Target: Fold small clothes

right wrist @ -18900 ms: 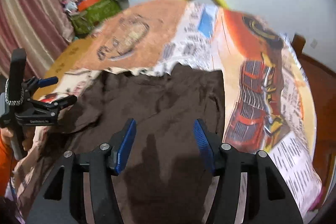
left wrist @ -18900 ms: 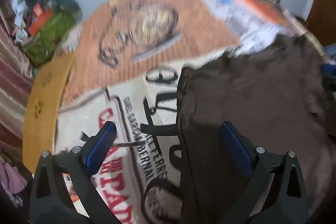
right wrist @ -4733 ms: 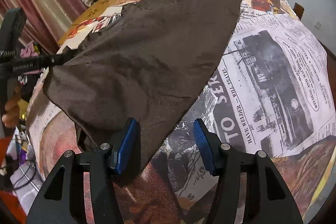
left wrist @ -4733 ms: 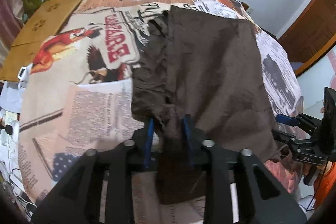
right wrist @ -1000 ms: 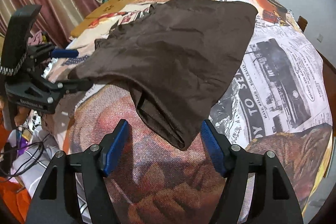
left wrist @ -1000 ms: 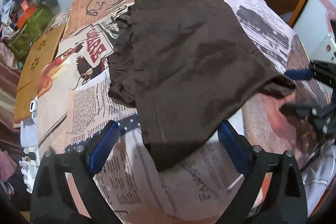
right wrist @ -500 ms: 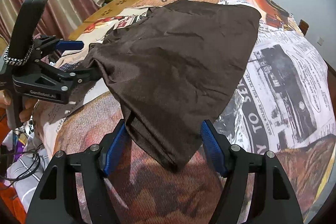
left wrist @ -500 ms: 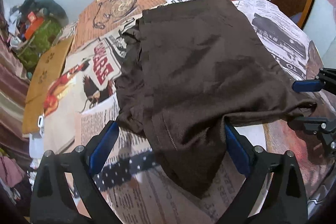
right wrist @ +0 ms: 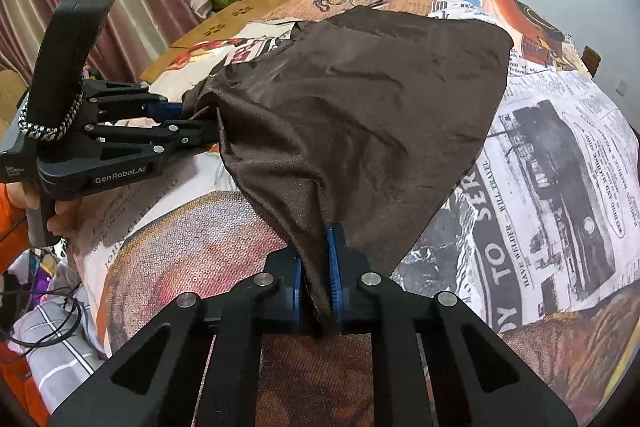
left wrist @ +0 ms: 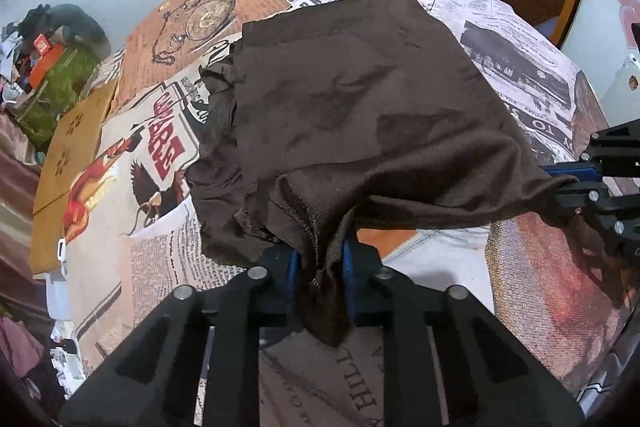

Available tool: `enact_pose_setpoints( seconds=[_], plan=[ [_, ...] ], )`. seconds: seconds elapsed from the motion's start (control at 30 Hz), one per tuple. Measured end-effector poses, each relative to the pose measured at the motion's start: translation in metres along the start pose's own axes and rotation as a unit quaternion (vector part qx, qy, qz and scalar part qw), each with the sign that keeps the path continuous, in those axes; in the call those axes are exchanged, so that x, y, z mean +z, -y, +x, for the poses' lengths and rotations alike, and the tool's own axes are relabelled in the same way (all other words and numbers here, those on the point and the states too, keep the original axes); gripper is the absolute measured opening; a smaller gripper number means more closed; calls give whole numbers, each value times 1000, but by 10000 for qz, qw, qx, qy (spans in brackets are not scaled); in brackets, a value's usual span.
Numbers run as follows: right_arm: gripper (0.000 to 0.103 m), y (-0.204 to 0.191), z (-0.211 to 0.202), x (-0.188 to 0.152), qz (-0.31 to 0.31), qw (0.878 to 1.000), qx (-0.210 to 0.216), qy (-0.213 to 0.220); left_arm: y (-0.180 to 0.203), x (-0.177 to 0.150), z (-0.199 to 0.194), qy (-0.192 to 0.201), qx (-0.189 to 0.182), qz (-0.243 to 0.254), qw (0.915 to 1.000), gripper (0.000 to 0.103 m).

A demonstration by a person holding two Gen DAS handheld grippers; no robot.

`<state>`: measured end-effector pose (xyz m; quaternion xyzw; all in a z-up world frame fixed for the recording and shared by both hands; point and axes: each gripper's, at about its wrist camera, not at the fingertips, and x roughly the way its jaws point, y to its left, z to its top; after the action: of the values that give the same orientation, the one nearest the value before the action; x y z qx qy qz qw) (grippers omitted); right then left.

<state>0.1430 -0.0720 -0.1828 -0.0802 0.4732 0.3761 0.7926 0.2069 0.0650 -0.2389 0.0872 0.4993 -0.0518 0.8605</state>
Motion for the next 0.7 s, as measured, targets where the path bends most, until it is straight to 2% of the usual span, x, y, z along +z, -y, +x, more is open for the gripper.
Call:
enact_pose_setpoints(
  seconds=[0.3, 0.7],
  plan=[
    [8, 6, -14, 14, 31, 9994, -48, 329, -6, 18, -30, 442, -18, -63, 9990, 15],
    [8, 30, -32, 56, 58, 9958, -231, 879, -14, 80, -45, 1016, 50, -31, 9948, 14]
  ],
)
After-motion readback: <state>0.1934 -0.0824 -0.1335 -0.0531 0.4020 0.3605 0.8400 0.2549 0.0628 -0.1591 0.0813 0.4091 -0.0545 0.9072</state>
